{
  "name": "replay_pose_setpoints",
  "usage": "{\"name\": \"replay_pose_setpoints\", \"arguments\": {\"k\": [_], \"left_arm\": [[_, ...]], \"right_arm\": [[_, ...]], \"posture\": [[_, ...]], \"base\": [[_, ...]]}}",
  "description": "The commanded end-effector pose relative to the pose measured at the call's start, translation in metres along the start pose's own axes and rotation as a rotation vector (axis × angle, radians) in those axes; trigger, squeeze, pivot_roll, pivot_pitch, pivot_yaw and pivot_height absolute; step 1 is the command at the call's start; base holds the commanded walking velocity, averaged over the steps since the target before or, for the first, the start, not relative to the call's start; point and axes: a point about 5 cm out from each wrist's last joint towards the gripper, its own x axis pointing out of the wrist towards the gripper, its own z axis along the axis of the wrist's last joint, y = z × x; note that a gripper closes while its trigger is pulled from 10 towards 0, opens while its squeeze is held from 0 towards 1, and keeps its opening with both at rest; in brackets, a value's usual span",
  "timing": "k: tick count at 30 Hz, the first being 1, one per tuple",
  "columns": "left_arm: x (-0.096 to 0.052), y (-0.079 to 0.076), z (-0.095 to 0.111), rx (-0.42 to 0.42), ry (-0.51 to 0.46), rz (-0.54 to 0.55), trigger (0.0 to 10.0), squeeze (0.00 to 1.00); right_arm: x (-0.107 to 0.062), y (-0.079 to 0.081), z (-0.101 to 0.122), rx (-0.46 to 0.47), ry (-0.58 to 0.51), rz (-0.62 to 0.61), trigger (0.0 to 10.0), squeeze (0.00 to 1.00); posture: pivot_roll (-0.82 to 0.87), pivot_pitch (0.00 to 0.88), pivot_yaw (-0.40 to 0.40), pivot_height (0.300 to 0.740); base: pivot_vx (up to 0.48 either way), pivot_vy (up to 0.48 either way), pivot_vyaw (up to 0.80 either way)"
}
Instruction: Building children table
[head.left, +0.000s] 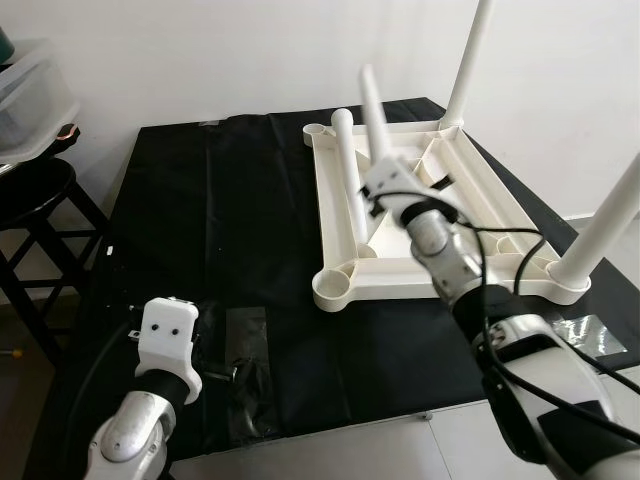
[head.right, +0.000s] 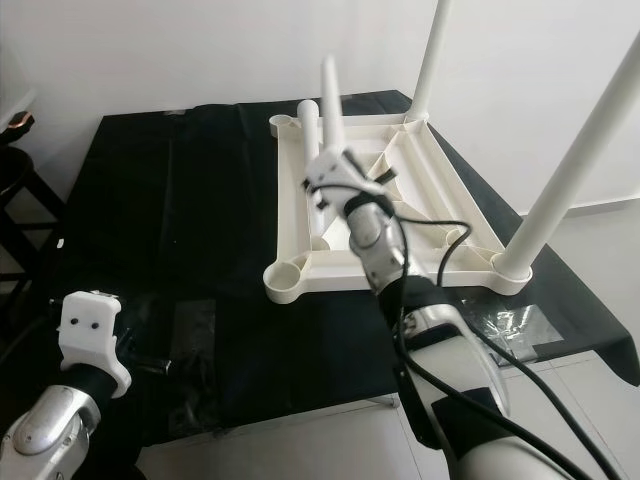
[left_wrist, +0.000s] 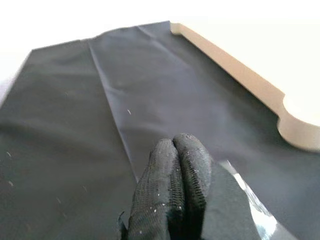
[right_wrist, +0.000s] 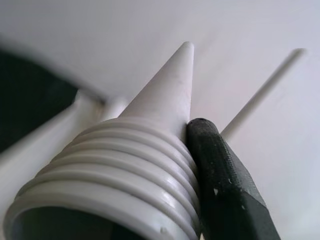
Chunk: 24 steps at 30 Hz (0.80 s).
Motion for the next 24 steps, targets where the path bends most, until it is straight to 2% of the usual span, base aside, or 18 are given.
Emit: {"name": "replay_pose_setpoints", "arguments": {"k": [1,2,5,7,8,9,10,11,13,15,17,18,20,21,22,23,24], "left_arm": [[0.001,0.009,-0.001,0.006,0.008,0.029,10.0,0.0],[0.001,0.009,-0.001,0.006,0.008,0.029,10.0,0.0],[0.004,0.02,0.009,-0.02,-0.028,0.062,10.0,0.0],[0.005,0.028,0.018,-0.068,-0.061,0.079,10.0,0.0],[0.005,0.028,0.018,-0.068,-0.061,0.079,10.0,0.0],[0.006,0.031,0.025,-0.108,-0.091,0.077,10.0,0.0],[0.008,0.037,0.037,-0.172,-0.144,0.068,10.0,0.0],[0.008,0.037,0.037,-0.172,-0.144,0.068,10.0,0.0],[0.011,0.044,0.054,-0.25,-0.213,0.046,10.0,0.0],[0.011,0.044,0.054,-0.251,-0.213,0.046,10.0,0.0],[0.013,0.046,0.067,-0.312,-0.263,-0.012,10.0,0.0],[0.013,0.046,0.067,-0.312,-0.263,-0.012,10.0,0.0],[0.013,0.039,0.104,-0.569,-0.399,-0.314,10.0,0.0],[0.012,0.036,0.114,-0.655,-0.43,-0.417,10.0,0.0],[0.012,0.036,0.114,-0.655,-0.43,-0.417,10.0,0.0],[0.013,0.035,0.119,-0.741,-0.447,-0.475,10.0,0.0],[0.013,0.035,0.119,-0.741,-0.447,-0.475,10.0,0.0]], "right_arm": [[0.006,-0.011,0.024,0.125,-0.112,-0.063,0.0,0.0],[0.006,-0.011,0.024,0.125,-0.112,-0.063,0.0,0.0],[0.008,-0.018,0.03,0.245,-0.141,-0.073,0.0,0.0],[0.008,-0.018,0.036,0.362,-0.173,-0.034,0.0,0.0],[0.008,-0.018,0.036,0.362,-0.173,-0.034,0.0,0.0],[0.007,-0.016,0.04,0.436,-0.198,0.015,2.9,0.0],[0.006,-0.015,0.047,0.548,-0.233,0.075,10.0,0.0],[0.006,-0.015,0.047,0.548,-0.233,0.075,10.0,0.0],[0.002,-0.014,0.055,0.683,-0.289,0.142,10.0,0.0],[0.002,-0.014,0.055,0.686,-0.292,0.141,10.0,0.0],[-0.003,-0.012,0.061,0.782,-0.337,0.24,10.0,0.0],[-0.003,-0.012,0.061,0.782,-0.337,0.24,10.0,0.0],[-0.033,-0.008,0.071,0.889,-0.478,0.622,10.0,0.0],[-0.045,-0.006,0.074,0.907,-0.524,0.758,10.0,0.0],[-0.045,-0.006,0.074,0.907,-0.524,0.758,10.0,0.0],[-0.055,-0.004,0.074,0.901,-0.545,0.86,10.0,0.0],[-0.055,-0.004,0.074,0.901,-0.545,0.86,10.0,0.0]], "posture": [[0.06,0.042,0.015,0.74],[0.06,0.042,0.015,0.74],[0.06,0.038,0.014,0.74],[0.06,0.036,0.012,0.74],[0.06,0.036,0.012,0.74],[0.05,0.035,0.013,0.74],[0.05,0.034,0.014,0.74],[0.05,0.034,0.014,0.74],[0.05,0.035,0.014,0.74],[0.05,0.035,0.014,0.74],[0.05,0.033,0.017,0.74],[0.05,0.033,0.017,0.74],[0.05,0.02,0.032,0.74],[0.05,0.018,0.037,0.74],[0.05,0.018,0.037,0.74],[0.05,0.016,0.044,0.74],[0.05,0.016,0.044,0.74]], "base": [[0.0,0.0,0.0],[0.0,0.0,0.0],[0.0,0.0,0.0],[0.0,0.0,0.0],[0.0,0.0,0.0],[0.0,0.0,0.0],[0.0,0.0,0.0],[0.0,0.0,0.0],[0.0,0.0,0.0],[0.0,0.0,0.0],[0.0,0.0,0.0],[0.0,0.0,0.0],[0.0,0.0,0.0],[0.0,0.0,0.0],[0.0,0.0,0.0],[0.0,0.0,0.0],[0.0,0.0,0.0]]}}
